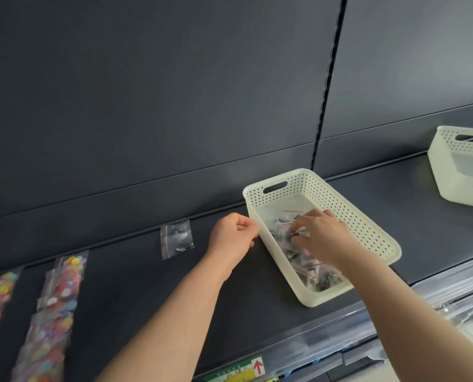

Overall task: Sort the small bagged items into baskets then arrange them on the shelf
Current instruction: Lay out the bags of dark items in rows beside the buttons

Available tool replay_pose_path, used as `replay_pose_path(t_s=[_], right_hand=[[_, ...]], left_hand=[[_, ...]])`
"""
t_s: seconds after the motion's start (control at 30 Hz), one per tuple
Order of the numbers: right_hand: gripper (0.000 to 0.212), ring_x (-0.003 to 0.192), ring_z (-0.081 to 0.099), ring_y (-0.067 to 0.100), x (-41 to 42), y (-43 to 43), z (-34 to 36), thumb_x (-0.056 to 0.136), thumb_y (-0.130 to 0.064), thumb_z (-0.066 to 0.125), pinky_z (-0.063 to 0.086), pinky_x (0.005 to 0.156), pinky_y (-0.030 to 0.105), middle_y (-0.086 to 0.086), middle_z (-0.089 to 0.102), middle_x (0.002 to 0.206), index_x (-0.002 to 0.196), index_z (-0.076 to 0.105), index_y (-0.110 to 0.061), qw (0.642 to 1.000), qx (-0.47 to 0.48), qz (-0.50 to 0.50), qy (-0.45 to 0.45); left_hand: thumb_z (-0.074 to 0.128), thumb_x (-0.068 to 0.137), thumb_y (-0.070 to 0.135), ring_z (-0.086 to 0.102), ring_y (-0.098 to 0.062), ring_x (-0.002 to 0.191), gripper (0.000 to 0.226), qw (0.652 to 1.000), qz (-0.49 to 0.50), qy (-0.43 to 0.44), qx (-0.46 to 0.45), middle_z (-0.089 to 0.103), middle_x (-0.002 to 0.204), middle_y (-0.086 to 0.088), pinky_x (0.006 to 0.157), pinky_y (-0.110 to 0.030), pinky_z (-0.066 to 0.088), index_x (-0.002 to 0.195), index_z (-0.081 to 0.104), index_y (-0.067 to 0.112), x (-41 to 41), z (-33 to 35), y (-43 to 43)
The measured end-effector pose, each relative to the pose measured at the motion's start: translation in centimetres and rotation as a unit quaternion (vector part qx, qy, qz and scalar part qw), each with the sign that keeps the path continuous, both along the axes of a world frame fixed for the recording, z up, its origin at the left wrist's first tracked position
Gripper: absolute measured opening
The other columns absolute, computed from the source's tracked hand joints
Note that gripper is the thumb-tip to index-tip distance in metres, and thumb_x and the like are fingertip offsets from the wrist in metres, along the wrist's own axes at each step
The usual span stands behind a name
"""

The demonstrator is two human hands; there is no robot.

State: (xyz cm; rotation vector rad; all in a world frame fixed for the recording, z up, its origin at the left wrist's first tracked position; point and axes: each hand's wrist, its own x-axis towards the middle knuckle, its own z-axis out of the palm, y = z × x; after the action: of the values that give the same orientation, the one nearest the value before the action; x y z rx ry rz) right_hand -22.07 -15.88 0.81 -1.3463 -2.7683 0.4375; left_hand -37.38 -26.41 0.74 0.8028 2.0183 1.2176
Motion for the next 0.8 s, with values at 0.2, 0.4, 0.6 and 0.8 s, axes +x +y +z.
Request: replay_pose_path(t_s=[0.2,0.4,0.6,0.8], right_hand=[[0.010,0.079,0.062,0.011,-1.8,-0.3,1.7,0.091,-0.034,0.060,0.054,0.073,0.034,-0.013,0.064,0.082,0.090,0.055,-0.025,0.978,-0.023,-0.056,0.198],[0.033,0.083,0.068,0.029,-7.6,-4.0,2.5,0.089,-0.004,0.059,0.058,0.075,0.040,0.012,0.061,0.098,0.117,0.047,-0.016,0.802,-0.341,-0.111,0.478],[0.015,0.067,0.062,0.012,-11.1,-8.0,0.5,0.083,-0.007,0.068,0.044,0.056,0.015,0.005,0.065,0.079,0.086,0.054,-0.012,0.795,-0.393,-0.093,0.452],[0.004,0.067,0.064,0.007,-11.7,-9.6,-0.5,0.088,-0.016,0.067,0.041,0.051,0.011,0.002,0.069,0.082,0.089,0.063,-0.016,0.825,-0.428,-0.040,0.367]], left_hand=[[0.062,0.091,0.018,0.063,-0.008,0.070,0.006,1.000,0.017,-0.008,0.005,0.072,0.095,-0.001,0.061,-0.020,0.045,0.097,0.066,0.018,-0.8,0.7,-1.2],[0.066,0.091,0.041,0.065,-0.006,0.086,0.025,0.991,-0.034,-0.132,0.012,0.074,0.102,0.006,0.077,-0.027,0.052,0.105,0.069,0.020,-2.4,1.7,-4.0],[0.070,0.089,0.029,0.065,-0.006,0.083,0.010,0.993,0.044,-0.109,0.011,0.073,0.093,0.003,0.071,-0.023,0.049,0.089,0.069,0.020,-4.9,0.7,-7.7],[0.061,0.093,0.015,0.066,-0.009,0.074,0.008,0.987,0.127,-0.101,0.015,0.069,0.078,0.003,0.069,-0.024,0.051,0.086,0.064,0.017,-7.2,-0.2,-10.8]])
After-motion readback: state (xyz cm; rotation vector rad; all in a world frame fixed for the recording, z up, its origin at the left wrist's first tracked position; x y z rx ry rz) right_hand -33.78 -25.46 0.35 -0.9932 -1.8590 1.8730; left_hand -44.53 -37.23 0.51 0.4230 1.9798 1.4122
